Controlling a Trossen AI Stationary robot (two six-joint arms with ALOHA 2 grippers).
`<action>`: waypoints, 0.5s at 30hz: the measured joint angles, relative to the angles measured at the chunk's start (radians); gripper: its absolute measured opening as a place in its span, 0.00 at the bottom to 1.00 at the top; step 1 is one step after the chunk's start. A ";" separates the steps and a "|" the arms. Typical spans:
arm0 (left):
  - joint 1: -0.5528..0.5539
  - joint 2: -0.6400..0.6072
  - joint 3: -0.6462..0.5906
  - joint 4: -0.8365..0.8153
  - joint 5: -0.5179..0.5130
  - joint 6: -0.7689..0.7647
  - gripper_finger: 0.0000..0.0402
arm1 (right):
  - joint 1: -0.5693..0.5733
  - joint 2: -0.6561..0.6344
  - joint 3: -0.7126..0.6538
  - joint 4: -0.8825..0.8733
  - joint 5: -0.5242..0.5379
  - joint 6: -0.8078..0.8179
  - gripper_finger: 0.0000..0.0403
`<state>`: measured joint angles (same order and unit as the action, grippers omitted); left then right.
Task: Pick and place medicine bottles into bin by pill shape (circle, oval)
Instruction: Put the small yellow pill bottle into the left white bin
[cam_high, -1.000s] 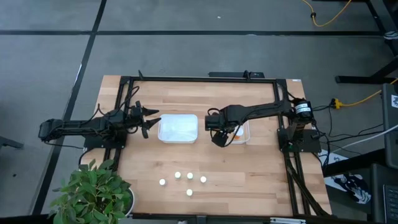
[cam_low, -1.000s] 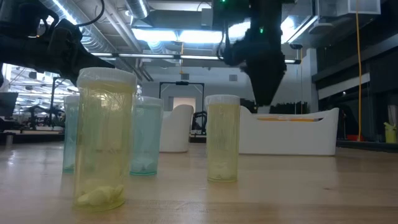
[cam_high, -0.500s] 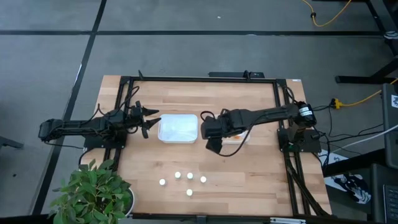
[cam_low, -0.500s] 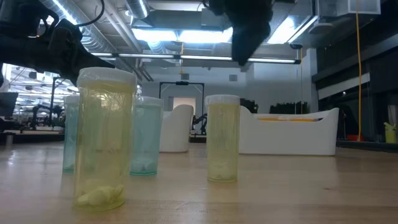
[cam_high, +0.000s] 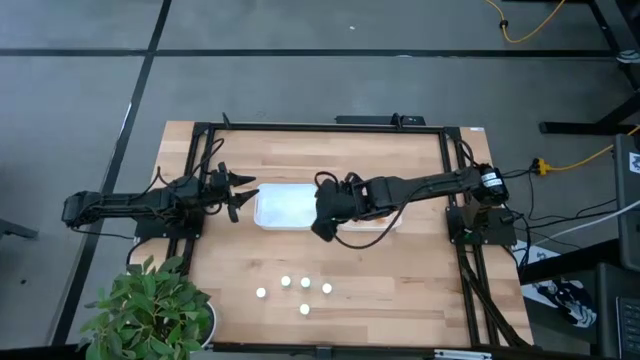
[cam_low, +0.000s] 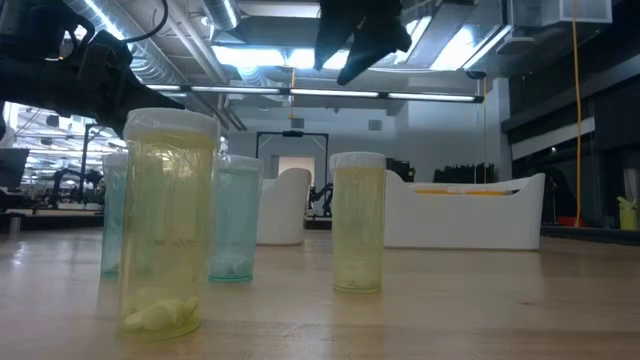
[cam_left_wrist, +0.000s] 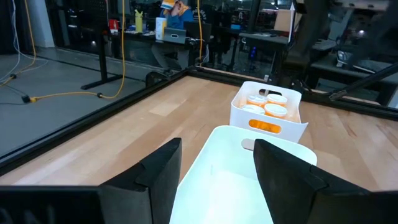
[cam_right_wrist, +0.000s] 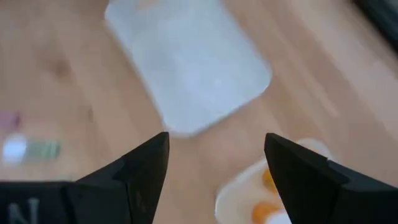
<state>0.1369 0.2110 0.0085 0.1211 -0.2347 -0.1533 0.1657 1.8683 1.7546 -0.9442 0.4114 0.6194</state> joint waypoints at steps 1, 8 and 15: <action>0.000 0.000 0.000 0.000 0.000 0.000 0.48 | 0.000 0.000 0.000 0.005 0.022 0.001 0.66; 0.000 0.000 0.000 0.000 0.000 0.000 0.48 | 0.024 0.000 -0.029 0.014 0.033 -0.049 0.66; 0.000 0.000 0.000 0.000 0.000 0.000 0.48 | 0.019 0.000 -0.117 0.107 0.011 -0.080 0.66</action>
<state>0.1370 0.2111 0.0083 0.1211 -0.2346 -0.1533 0.1844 1.8687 1.6376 -0.8374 0.4225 0.5392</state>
